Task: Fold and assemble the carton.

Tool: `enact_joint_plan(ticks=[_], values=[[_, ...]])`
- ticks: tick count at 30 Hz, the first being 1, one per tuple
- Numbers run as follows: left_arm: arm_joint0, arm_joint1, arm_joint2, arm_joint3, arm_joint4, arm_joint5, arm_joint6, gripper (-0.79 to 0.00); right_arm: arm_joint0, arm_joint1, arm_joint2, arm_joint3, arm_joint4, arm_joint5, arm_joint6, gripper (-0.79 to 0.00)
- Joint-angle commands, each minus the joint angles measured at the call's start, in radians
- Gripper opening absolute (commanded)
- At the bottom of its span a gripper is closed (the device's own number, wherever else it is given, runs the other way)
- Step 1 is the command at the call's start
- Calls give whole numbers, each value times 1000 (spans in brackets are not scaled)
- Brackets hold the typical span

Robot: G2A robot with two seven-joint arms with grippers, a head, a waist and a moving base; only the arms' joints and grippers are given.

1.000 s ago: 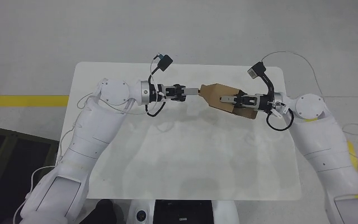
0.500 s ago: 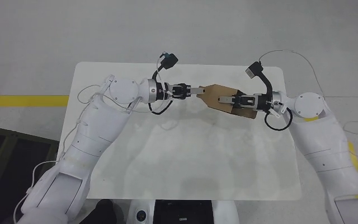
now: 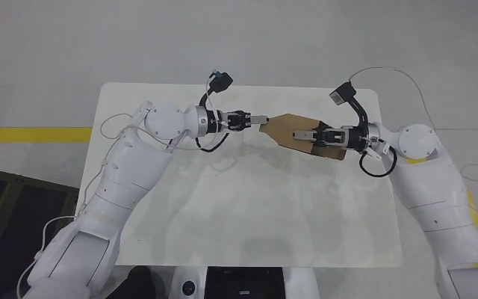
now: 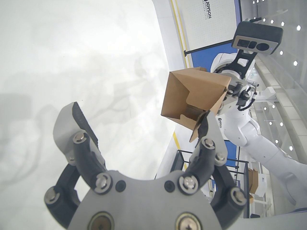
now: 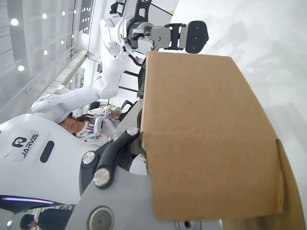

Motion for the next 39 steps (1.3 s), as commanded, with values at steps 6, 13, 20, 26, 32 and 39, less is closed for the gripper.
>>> enact_joint_plan(ticks=[6,13,20,26,32,39], values=[[7,0,4,-10,4,-13,4,0,-6,-4,-5,-9,38,-9,18,-785],[13,-1,8,-21,-2,-29,0,0,-7,-9,-9,-11,82,-21,35,-785],[14,-5,19,-23,-16,-41,-2,0,-3,-17,-17,-4,133,-37,63,-785],[17,-7,20,-19,-53,-60,-22,0,-1,-24,-19,9,186,-50,82,-785],[21,-8,17,-6,-104,-85,-52,0,1,-29,-24,9,213,-48,84,-785],[15,-13,19,28,-185,-137,-93,0,5,-37,-41,-11,240,-39,93,-785]])
